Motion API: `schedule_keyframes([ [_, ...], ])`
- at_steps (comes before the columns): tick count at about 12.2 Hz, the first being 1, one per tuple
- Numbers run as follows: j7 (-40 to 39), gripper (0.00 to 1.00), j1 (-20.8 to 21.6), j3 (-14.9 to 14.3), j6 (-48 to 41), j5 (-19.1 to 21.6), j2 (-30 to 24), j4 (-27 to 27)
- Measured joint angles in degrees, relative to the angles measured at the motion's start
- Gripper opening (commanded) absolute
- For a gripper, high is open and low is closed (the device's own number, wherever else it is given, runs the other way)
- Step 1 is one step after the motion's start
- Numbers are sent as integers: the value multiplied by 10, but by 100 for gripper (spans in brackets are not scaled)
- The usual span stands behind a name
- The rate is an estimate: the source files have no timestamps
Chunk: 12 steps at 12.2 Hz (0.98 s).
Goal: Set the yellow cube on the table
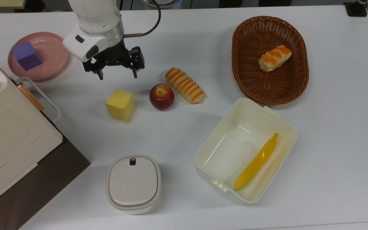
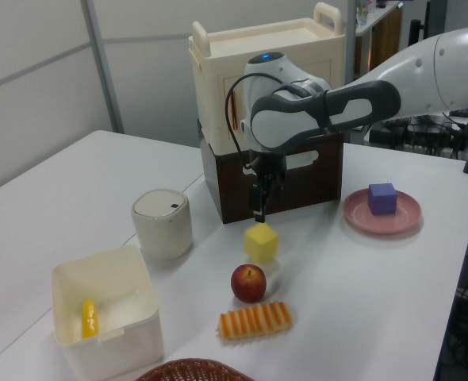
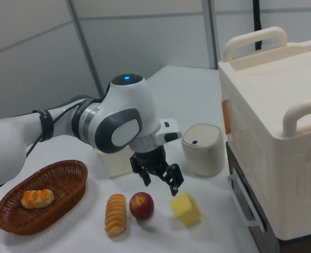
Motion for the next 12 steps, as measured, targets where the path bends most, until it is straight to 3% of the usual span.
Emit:
schedule_keyframes([
  [4, 16, 100, 17, 0, -12, 0, -6, 20],
  [7, 100, 100, 62, -1, -108, -6, -36, 50],
  [9, 110, 100, 84, -7, -157, -7, -69, 55],
  [12, 114, 100, 168, -70, -200, -7, -104, 55],
])
